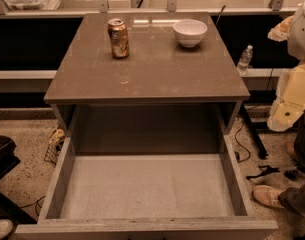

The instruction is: Place orange can into top drawer

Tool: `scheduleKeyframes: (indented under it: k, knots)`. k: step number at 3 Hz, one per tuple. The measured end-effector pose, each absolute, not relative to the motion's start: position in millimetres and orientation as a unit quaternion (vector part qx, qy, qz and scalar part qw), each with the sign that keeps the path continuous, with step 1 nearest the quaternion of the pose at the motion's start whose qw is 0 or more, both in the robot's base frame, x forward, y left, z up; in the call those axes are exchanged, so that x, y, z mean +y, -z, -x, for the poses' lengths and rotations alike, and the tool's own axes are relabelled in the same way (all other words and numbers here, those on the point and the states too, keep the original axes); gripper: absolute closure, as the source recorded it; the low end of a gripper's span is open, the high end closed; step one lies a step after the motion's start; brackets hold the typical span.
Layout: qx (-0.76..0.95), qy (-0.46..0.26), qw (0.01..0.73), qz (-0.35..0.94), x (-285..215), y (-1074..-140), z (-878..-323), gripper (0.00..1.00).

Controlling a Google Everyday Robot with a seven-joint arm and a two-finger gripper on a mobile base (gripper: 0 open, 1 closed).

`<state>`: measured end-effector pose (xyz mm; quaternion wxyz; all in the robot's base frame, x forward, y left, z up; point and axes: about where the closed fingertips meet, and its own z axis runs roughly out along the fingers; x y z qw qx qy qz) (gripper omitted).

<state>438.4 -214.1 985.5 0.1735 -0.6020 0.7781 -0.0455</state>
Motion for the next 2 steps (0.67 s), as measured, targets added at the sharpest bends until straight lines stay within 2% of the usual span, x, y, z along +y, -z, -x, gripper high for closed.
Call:
scheduleKeyframes:
  k: [1, 2]
  knots:
    - [0.778, 0.045, 0.173, 0.602, -214, -985, -438, 0.0]
    - [0.784, 0.043, 0.233, 0.574, -198, -982, -466, 0.0]
